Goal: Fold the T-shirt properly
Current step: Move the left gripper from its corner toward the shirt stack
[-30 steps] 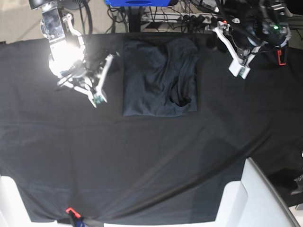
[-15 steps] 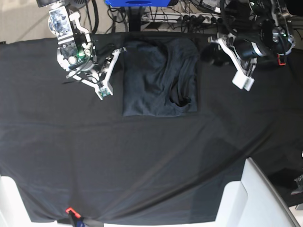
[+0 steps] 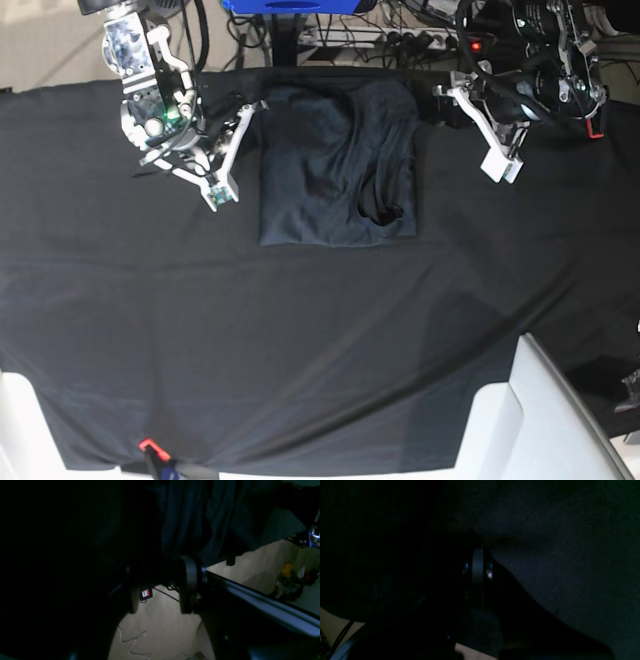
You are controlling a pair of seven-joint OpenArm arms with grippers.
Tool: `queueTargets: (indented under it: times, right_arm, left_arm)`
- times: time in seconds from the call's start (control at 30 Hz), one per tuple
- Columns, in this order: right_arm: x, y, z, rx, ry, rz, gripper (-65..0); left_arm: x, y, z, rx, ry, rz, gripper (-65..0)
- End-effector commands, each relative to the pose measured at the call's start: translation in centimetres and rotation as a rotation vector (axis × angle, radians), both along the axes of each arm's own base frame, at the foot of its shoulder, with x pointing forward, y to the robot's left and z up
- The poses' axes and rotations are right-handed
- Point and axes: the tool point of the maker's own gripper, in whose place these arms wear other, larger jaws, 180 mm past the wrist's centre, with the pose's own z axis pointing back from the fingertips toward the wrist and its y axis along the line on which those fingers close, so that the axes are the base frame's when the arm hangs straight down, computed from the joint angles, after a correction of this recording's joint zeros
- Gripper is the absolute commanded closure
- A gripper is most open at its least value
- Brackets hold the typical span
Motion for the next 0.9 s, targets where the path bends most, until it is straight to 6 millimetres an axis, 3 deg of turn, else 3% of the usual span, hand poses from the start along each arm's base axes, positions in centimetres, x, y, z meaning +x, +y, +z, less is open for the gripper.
queueTargets:
  times: [0.0, 0.3, 0.57, 0.87]
  right_arm:
    - [-0.5, 0.4, -0.2, 0.010, 0.022, 0.005, -0.2]
    - [-0.5, 0.3, -0.2, 0.009, 0.022, 0.002, -0.2]
    - [-0.9, 0.4, -0.3, 0.008, 0.028, 0.007, -0.2]
    - [-1.1, 0.2, -0.4, 0.007, 0.033, 0.004, -0.2]
  left_arm:
    - [0.6, -0.1, 0.6, -0.013, -0.032, 0.003, -24.7]
    - [0.7, -1.6, 0.5, -0.049, -0.034, 0.011, -24.7]
    - [0.6, -1.7, 0.5, -0.053, -0.032, 0.011, -24.7]
    - [-0.6, -1.8, -1.2, -0.079, 0.033, 0.031, -24.4]
